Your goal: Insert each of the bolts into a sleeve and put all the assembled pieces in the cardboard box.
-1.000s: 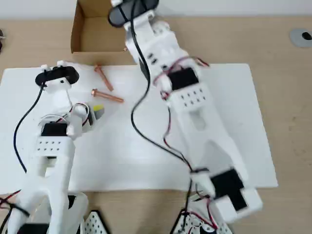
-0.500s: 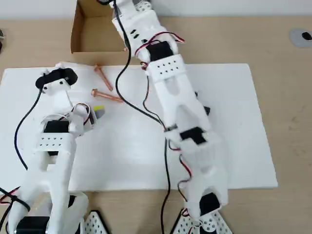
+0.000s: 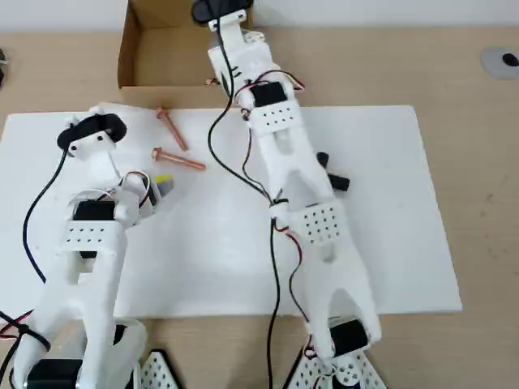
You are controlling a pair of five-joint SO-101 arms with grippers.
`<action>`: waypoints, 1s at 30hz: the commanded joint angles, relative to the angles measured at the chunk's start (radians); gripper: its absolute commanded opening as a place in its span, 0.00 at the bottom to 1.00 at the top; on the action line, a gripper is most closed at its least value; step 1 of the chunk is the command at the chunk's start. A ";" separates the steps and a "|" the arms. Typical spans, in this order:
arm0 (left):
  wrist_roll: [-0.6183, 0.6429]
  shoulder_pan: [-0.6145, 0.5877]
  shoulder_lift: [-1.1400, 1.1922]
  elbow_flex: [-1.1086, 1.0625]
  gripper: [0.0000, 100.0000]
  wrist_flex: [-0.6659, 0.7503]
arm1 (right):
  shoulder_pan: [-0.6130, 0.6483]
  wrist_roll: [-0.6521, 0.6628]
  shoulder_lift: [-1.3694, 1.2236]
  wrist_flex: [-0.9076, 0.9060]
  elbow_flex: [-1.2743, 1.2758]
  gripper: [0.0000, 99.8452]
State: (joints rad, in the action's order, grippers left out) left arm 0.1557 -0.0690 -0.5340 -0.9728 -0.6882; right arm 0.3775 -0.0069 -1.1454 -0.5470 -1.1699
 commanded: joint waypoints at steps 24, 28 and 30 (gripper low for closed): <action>0.021 0.080 0.002 0.032 0.28 0.009 | -0.019 -0.011 -0.090 0.006 -0.166 0.20; 0.021 0.078 0.001 0.035 0.28 0.009 | -0.018 -0.011 -0.088 0.006 -0.168 0.22; 0.021 0.077 0.002 0.049 0.28 0.008 | -0.018 -0.011 -0.088 0.002 -0.182 0.23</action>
State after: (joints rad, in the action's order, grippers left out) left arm 0.1741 0.0015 -0.5340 -0.9712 -0.6882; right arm 0.3759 -0.0069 -1.2651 -0.5455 -1.2758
